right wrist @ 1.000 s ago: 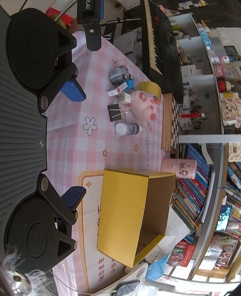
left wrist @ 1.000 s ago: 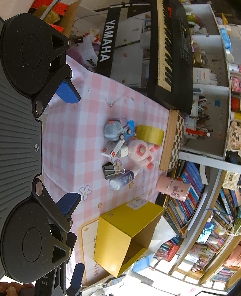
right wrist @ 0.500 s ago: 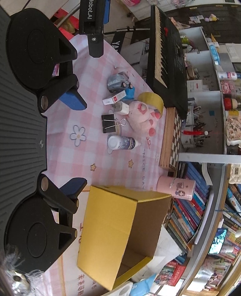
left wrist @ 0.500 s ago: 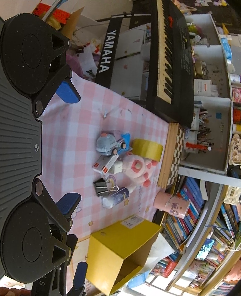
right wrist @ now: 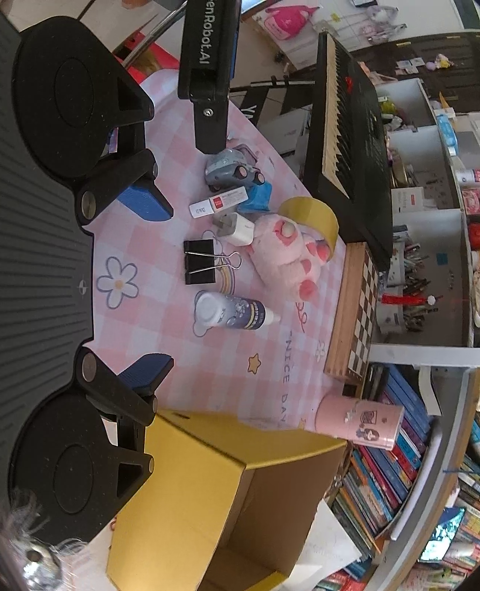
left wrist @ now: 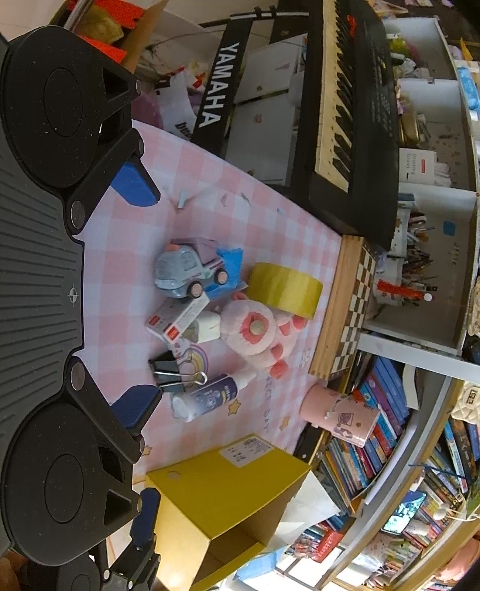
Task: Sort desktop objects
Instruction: 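Grasp the black binder clip with the right tool while the left tool grasps the grey toy car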
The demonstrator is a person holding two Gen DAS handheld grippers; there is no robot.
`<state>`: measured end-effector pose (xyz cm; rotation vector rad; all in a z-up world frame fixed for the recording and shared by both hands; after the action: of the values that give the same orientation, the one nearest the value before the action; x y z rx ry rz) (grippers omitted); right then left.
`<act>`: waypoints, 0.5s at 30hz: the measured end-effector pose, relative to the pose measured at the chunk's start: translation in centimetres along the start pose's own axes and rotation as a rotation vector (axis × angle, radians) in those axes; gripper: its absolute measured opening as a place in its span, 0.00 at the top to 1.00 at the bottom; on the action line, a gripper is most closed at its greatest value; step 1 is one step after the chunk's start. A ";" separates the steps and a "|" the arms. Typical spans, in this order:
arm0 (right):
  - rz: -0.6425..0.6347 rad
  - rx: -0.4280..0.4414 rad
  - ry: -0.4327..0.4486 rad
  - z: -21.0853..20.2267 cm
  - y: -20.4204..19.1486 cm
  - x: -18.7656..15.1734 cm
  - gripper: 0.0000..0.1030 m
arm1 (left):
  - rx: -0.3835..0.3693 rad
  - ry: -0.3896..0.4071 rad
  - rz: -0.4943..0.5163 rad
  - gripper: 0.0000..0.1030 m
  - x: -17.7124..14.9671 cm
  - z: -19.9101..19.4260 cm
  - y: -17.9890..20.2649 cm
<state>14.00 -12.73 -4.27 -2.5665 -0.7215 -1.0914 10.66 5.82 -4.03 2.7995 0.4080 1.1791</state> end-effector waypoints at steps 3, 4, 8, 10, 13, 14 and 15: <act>-0.003 0.012 -0.007 0.9 0.2 0.4 0.34 | 0.003 -0.007 0.003 0.01 0.5 0.8 0.1; -0.004 0.015 -0.010 1.2 0.3 0.6 0.36 | 0.006 -0.010 0.006 0.01 0.6 1.0 0.2; -0.002 0.036 -0.027 2.5 0.5 1.1 0.46 | 0.021 -0.021 0.009 0.01 1.1 1.8 0.2; -0.005 0.049 -0.037 3.2 0.4 1.4 0.49 | 0.031 -0.023 0.007 0.01 1.3 2.0 0.1; -0.018 0.070 -0.051 4.3 0.2 1.8 0.50 | 0.051 -0.029 -0.003 0.01 1.5 2.2 -0.4; -0.023 0.078 -0.058 4.8 0.1 1.9 0.50 | 0.058 -0.031 -0.008 0.01 1.6 2.3 -0.6; -0.028 0.082 -0.065 5.2 0.0 2.0 0.50 | 0.064 -0.032 -0.012 0.01 1.7 2.4 -0.7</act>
<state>18.29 -9.85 -6.38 -2.5399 -0.8031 -0.9701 13.34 7.02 -4.69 2.8612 0.4672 1.1374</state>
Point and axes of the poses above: each gripper's, at about its wrist camera, not at the fingertips, and z roughly the way its jaws point, y to its right, x to its top, the point moved 1 cm from there along z, roughly the way its jaws point, and after that the axes turned 2 degrees about x, right-handed, at the moved point
